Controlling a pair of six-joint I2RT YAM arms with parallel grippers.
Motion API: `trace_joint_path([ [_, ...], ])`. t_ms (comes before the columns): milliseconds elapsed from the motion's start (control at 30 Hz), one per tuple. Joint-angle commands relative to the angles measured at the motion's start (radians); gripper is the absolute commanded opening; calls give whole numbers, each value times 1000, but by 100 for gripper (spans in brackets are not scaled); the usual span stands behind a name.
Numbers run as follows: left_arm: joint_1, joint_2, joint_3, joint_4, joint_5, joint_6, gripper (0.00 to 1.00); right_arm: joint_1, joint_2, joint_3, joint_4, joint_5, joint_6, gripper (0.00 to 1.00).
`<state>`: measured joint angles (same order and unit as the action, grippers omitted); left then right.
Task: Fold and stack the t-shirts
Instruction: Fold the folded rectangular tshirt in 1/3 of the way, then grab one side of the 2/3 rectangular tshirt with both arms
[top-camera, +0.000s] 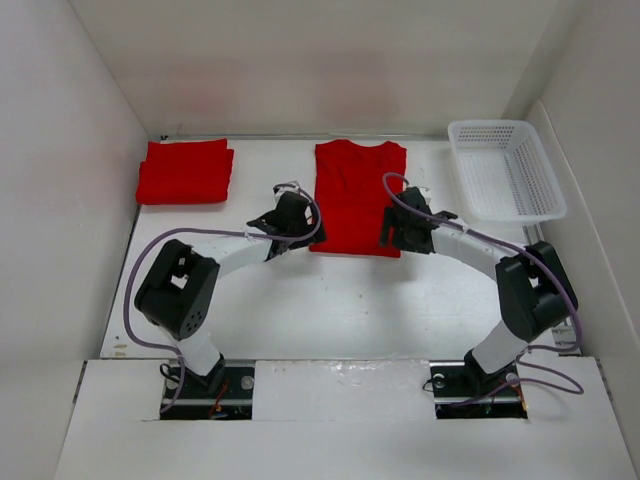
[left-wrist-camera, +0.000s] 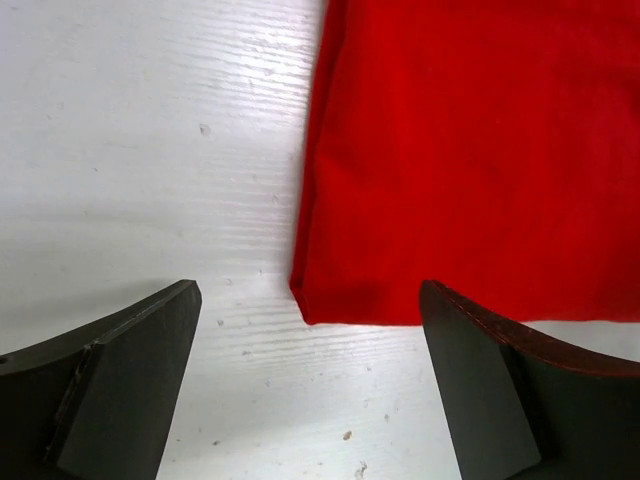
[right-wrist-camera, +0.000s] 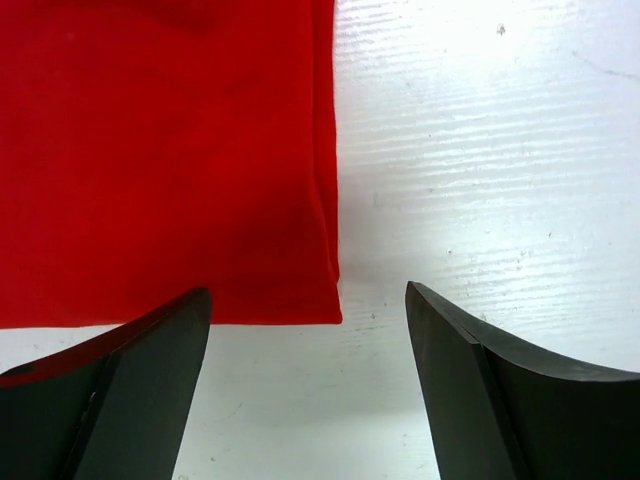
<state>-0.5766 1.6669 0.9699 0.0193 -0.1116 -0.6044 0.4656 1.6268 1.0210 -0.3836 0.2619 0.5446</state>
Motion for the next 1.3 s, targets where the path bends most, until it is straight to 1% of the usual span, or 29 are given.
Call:
trace_joint_path([
  [0, 7, 7, 0, 34, -34, -17, 88, -11, -54, -7, 94, 13, 17, 83],
  [33, 7, 20, 0, 44, -34, -17, 88, -12, -54, -16, 94, 13, 26, 83],
  [67, 7, 21, 0, 44, -34, -17, 86, -12, -44, -16, 104, 1, 26, 79],
  [100, 7, 33, 0, 44, -34, -17, 84, -12, -33, -16, 104, -9, 26, 76],
  [133, 7, 48, 10, 44, -34, -17, 79, -21, -33, -16, 104, -9, 26, 73],
  [200, 7, 62, 10, 44, -25, -17, 71, -31, -10, -16, 114, -21, 26, 63],
  [233, 7, 74, 10, 44, -25, -17, 68, -31, -10, -16, 114, -36, 26, 61],
  [267, 7, 74, 10, 44, -13, -6, 62, -31, 1, -16, 114, -52, 26, 58],
  [333, 7, 94, 10, 65, 1, -6, 56, -41, 10, -16, 123, -62, 35, 55],
  [400, -3, 94, 10, 65, 1, -6, 54, -41, 19, -25, 123, -76, 35, 55],
  [433, -18, 94, 1, 65, -8, -6, 52, -41, 19, -35, 123, -85, 44, 52],
  [467, -28, 103, 1, 65, -8, -6, 52, -41, 19, -35, 123, -85, 44, 52],
  [500, -44, 103, 1, 65, -19, -6, 49, -41, 19, -47, 132, -95, 44, 52],
  [567, -57, 103, 1, 44, -32, -17, 47, -41, 19, -70, 132, -95, 55, 51],
  [633, -57, 103, -10, 44, -42, -29, 47, -41, 19, -85, 144, -95, 64, 51],
  [733, -57, 113, -34, 54, -42, -54, 42, -41, 37, -96, 153, -113, 74, 50],
  [800, -57, 113, -43, 45, -42, -67, 37, -41, 47, -107, 153, -122, 74, 46],
  [833, -57, 113, -57, 59, -42, -67, 31, -41, 47, -107, 164, -122, 74, 43],
  [867, -57, 113, -57, 59, -42, -78, 27, -41, 57, -107, 164, -131, 74, 37],
  [933, -57, 113, -57, 70, -42, -78, 19, -50, 58, -107, 164, -141, 83, 29],
  [967, -57, 113, -57, 70, -42, -78, 5, -50, 58, -117, 164, -141, 83, 25],
  [1000, -66, 113, -66, 70, -42, -78, 0, -50, 58, -127, 164, -151, 83, 17],
  [1067, -75, 74, -85, 70, -42, -78, 0, -50, 25, -166, 164, -164, 83, 12],
  [1133, -91, 33, -121, 38, -86, -103, 0, -50, -66, -209, 164, -164, 83, 1],
  [1167, -103, -20, -135, 19, -103, -103, 0, -36, -105, -232, 164, -164, 83, 0],
  [1200, -142, -53, -148, -4, -126, -118, 0, -27, -145, -274, 144, -164, 83, 0],
  [1233, -169, -83, -169, -28, -154, -145, 0, -16, -225, -294, 123, -164, 95, 0],
  [1267, -199, -143, -169, -97, -208, -165, 0, -2, -267, -312, 97, -152, 113, 0],
])
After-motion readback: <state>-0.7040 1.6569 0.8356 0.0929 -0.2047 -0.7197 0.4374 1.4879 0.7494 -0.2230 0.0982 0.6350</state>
